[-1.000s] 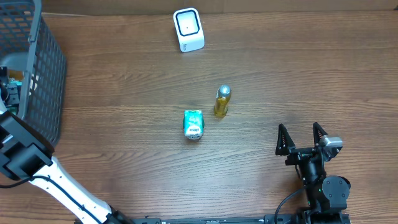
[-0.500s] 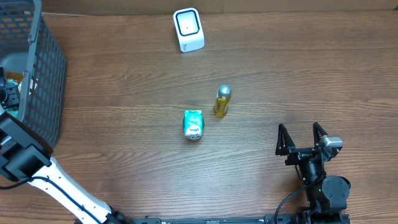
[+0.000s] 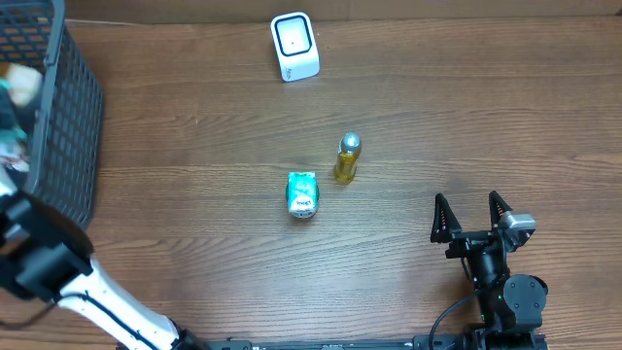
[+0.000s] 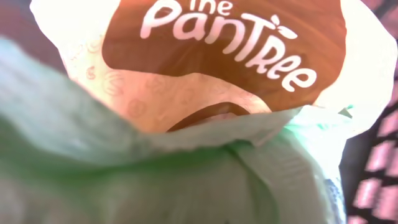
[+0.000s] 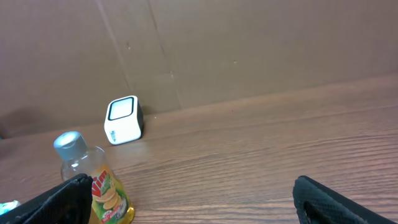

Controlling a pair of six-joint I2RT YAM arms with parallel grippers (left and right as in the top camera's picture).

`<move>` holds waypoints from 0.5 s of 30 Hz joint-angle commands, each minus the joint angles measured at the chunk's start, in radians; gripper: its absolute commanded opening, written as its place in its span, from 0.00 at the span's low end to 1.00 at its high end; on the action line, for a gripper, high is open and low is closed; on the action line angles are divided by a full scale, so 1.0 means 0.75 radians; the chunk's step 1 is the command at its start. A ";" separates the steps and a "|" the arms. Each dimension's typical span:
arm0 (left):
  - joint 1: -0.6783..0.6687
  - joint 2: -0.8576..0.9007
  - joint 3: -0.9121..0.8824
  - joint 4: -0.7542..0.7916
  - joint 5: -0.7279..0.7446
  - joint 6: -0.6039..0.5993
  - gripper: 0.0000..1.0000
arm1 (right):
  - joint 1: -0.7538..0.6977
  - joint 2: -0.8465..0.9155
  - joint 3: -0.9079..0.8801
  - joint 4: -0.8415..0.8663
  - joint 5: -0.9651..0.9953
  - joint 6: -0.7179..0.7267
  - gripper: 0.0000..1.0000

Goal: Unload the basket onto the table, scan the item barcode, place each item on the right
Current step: 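Lift the bread bag with wipes out and place it left of the tissues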

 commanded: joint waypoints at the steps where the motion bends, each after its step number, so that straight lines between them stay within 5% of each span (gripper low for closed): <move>1: 0.004 -0.288 0.022 0.038 0.038 -0.154 0.29 | 0.009 -0.013 -0.014 0.005 -0.004 -0.003 1.00; 5: 0.004 -0.496 0.022 0.055 0.094 -0.319 0.29 | 0.009 -0.013 -0.014 0.005 -0.004 -0.003 1.00; 10: -0.004 -0.651 0.022 0.002 0.431 -0.539 0.25 | 0.009 -0.013 -0.014 0.005 -0.004 -0.003 1.00; 15: -0.108 -0.709 0.022 -0.279 0.610 -0.563 0.23 | 0.009 -0.013 -0.014 0.005 -0.004 -0.003 1.00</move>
